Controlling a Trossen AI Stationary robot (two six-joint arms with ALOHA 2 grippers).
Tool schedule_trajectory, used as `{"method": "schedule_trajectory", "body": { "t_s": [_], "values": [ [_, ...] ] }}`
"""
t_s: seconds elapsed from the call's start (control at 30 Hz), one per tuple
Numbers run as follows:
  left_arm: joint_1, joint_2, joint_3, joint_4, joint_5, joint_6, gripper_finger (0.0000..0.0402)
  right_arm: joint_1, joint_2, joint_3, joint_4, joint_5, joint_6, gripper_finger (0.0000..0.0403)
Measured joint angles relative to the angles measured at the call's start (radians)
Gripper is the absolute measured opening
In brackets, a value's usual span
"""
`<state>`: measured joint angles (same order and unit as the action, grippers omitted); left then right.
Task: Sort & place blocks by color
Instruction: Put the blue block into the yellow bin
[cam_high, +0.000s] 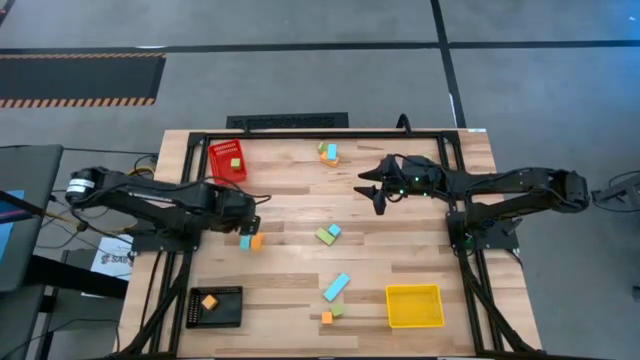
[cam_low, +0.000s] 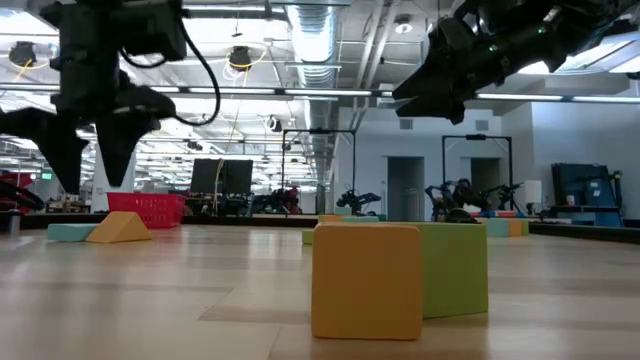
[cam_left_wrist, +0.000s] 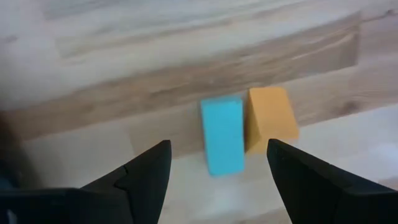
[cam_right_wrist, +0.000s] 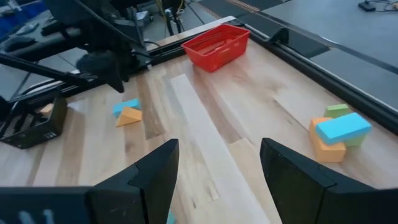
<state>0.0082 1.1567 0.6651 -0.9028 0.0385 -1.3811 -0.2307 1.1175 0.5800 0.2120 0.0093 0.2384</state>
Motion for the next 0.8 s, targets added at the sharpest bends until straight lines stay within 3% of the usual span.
{"method": "schedule_trajectory", "body": {
  "t_s": [0.43, 0.8],
  "values": [
    [-0.003, 0.239, 0.001, 0.159, -0.027, 0.044, 0.0252, 0.016, 0.0, 0.0, -0.007, 0.0, -0.001, 0.0249],
    [-0.042, 0.297, 0.002, 0.156, -0.009, 0.029, 0.025, 0.015, 0.0, 0.0, -0.029, 0.001, -0.003, 0.0249]
  ]
}}
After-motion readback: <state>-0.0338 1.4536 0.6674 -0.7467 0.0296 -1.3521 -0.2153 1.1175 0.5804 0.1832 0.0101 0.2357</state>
